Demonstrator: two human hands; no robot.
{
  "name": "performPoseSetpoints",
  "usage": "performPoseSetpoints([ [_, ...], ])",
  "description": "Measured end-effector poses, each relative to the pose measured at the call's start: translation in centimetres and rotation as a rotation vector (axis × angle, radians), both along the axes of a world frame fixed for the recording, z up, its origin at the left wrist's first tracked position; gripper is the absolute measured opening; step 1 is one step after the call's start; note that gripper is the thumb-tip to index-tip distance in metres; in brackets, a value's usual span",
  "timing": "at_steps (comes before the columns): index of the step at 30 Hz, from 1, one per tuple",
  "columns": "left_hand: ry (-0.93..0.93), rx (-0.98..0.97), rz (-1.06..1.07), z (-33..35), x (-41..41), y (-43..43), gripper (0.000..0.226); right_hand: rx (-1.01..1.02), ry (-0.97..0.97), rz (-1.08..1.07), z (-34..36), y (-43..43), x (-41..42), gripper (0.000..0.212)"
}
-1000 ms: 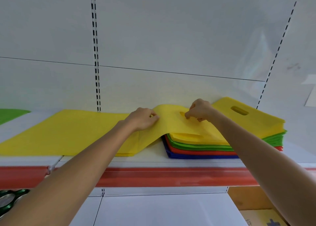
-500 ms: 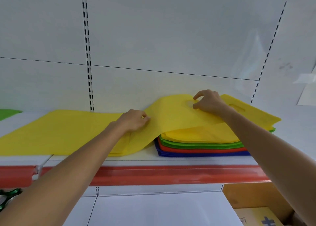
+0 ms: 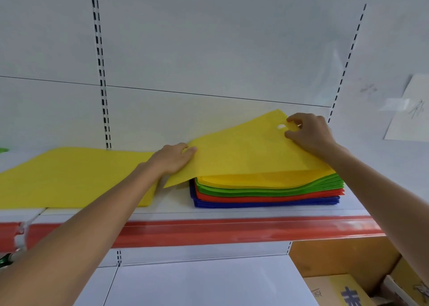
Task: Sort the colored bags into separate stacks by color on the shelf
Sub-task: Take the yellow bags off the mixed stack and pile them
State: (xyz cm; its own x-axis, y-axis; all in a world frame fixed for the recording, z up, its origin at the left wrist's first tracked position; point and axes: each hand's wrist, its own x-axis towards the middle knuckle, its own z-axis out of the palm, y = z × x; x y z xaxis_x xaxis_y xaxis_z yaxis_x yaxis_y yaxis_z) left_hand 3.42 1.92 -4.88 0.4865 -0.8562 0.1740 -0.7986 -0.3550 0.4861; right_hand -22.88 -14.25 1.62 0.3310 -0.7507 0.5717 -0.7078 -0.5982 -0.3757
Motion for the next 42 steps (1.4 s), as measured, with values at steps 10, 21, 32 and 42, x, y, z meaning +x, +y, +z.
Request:
performPoseSetpoints([
  [10, 0.128, -0.351, -0.025, 0.5, -1.1, 0.2, 0.039, -0.098, -0.064, -0.022, 0.2, 0.4, -2.2, 0.044],
  [21, 0.093, -0.566, 0.03, 3.5, 2.8, 5.5, 0.029, -0.09, -0.103, 0.037, 2.0, 3.3, 2.3, 0.041],
  [32, -0.016, -0.568, 0.127, 4.1, 13.7, 16.6, 0.038, -0.045, -0.052, 0.126, 1.4, 11.3, 15.3, 0.048],
  [42, 0.043, -0.395, 0.244, 0.7, 20.9, 23.6, 0.036, 0.141, 0.094, 0.187, -3.9, 17.5, 23.2, 0.048],
])
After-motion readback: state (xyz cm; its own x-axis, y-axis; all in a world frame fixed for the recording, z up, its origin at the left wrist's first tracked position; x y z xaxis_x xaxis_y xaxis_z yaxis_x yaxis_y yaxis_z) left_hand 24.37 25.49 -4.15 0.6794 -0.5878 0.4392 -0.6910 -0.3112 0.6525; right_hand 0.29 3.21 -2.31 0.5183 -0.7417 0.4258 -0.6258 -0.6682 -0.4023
